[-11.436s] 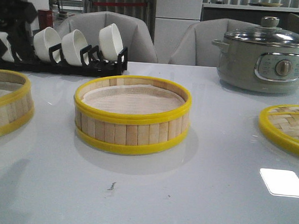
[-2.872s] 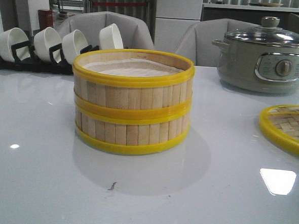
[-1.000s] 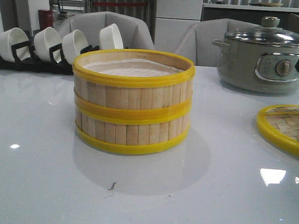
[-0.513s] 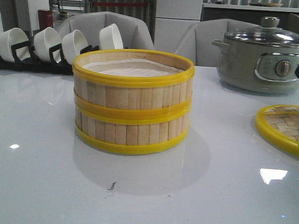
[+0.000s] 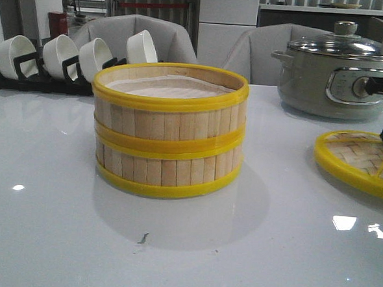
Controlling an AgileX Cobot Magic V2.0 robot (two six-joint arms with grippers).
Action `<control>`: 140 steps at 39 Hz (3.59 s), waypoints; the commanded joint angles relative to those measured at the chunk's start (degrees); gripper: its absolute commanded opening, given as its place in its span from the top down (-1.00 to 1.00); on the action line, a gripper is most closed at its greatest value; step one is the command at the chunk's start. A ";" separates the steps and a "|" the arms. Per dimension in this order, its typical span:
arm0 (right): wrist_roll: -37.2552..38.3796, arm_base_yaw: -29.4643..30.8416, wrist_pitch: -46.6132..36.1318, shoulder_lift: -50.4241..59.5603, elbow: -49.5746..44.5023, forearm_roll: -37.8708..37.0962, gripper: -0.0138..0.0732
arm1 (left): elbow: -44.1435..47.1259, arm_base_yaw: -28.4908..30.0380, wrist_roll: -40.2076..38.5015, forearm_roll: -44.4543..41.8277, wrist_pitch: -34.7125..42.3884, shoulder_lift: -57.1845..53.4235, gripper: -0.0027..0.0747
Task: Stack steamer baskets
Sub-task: 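Lift the lid with the right gripper and carry it over the stack, then lower the lid onto the top basket, open the right gripper, withdraw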
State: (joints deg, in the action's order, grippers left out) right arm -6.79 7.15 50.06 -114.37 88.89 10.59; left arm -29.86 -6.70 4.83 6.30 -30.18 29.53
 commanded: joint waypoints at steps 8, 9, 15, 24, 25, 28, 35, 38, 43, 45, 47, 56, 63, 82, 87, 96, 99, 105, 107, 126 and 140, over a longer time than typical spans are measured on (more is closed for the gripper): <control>-0.78 -7.83 7.15 8.69 14.21 0.89 0.55 | -1.68 -0.32 -0.42 0.63 4.58 0.48 0.70; -0.78 -8.67 7.80 8.84 15.49 0.89 0.55 | -1.68 -0.32 -0.42 0.63 4.58 0.48 0.70; -0.78 -14.92 11.30 8.88 24.19 0.89 0.55 | -1.68 -0.32 -0.42 0.63 4.58 0.48 0.70; 0.93 -25.29 12.16 6.35 33.85 0.95 0.55 | -1.68 -0.32 -0.42 0.63 4.58 0.48 0.70; 0.93 -26.48 12.73 5.51 35.08 0.95 0.55 | -1.68 -0.32 -0.42 0.63 4.58 0.48 0.70; 0.95 -29.24 13.94 3.28 37.86 0.95 0.55 | -1.68 -0.32 -0.42 0.63 4.58 0.48 0.70; 0.95 -34.13 15.00 -2.23 42.72 0.82 0.55 | -1.68 -0.32 -0.42 0.63 4.58 0.48 0.70; 1.00 -34.98 14.27 -4.37 44.35 0.25 0.55 | -1.68 -0.32 -0.42 0.63 4.58 0.48 0.70; 2.75 -35.37 14.67 -7.31 47.12 -0.18 0.55 | -1.68 -0.32 -0.42 0.63 4.58 0.48 0.70; 2.75 -35.58 14.80 -7.90 47.38 -0.41 0.55 | -1.68 -0.32 -0.42 0.63 4.58 0.48 0.70; 2.75 -35.70 14.80 -8.28 47.38 -0.76 0.55 | -1.68 -0.32 -0.42 0.63 4.58 0.48 0.70; 2.75 -35.79 15.29 -9.37 47.32 -0.92 0.55 | -1.68 -0.32 -0.42 0.63 4.58 0.48 0.70; 2.80 -35.79 15.65 -9.37 47.32 -0.86 0.55 | -1.68 -0.32 -0.42 0.63 4.58 0.48 0.70; 2.85 -36.92 16.02 -9.39 47.32 -0.81 0.55 | -1.68 -0.32 -0.42 0.63 4.58 0.48 0.70; 2.85 -36.97 15.76 -9.39 47.32 -0.81 0.55 | -1.68 -0.32 -0.42 0.63 4.58 0.48 0.70; 2.85 -36.97 15.71 -9.39 47.32 -0.81 0.55 | -1.68 -0.32 -0.42 0.63 4.58 0.48 0.70; 2.85 -36.97 15.97 -9.39 47.32 -0.81 0.55 | -1.68 -0.32 -0.42 0.63 4.58 0.48 0.70; 2.85 -36.97 17.13 -9.39 47.32 -0.81 0.55 | -1.68 -0.32 -0.42 0.63 4.58 0.48 0.70; 2.85 -36.97 17.45 -9.39 47.32 -0.81 0.55 | -1.68 -0.32 -0.42 0.63 4.58 0.48 0.70; 2.85 -36.97 17.31 -9.39 47.32 -0.81 0.55 | -1.68 -0.32 -0.42 0.63 4.58 0.48 0.70; 3.09 -36.97 14.96 -9.39 47.32 -0.81 0.03 | -1.68 -0.32 -0.42 0.63 4.58 0.48 0.70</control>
State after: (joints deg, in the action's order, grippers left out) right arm -3.81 -29.57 68.17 -127.67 134.32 8.17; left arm -29.86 -6.70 4.83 6.30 -30.18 29.53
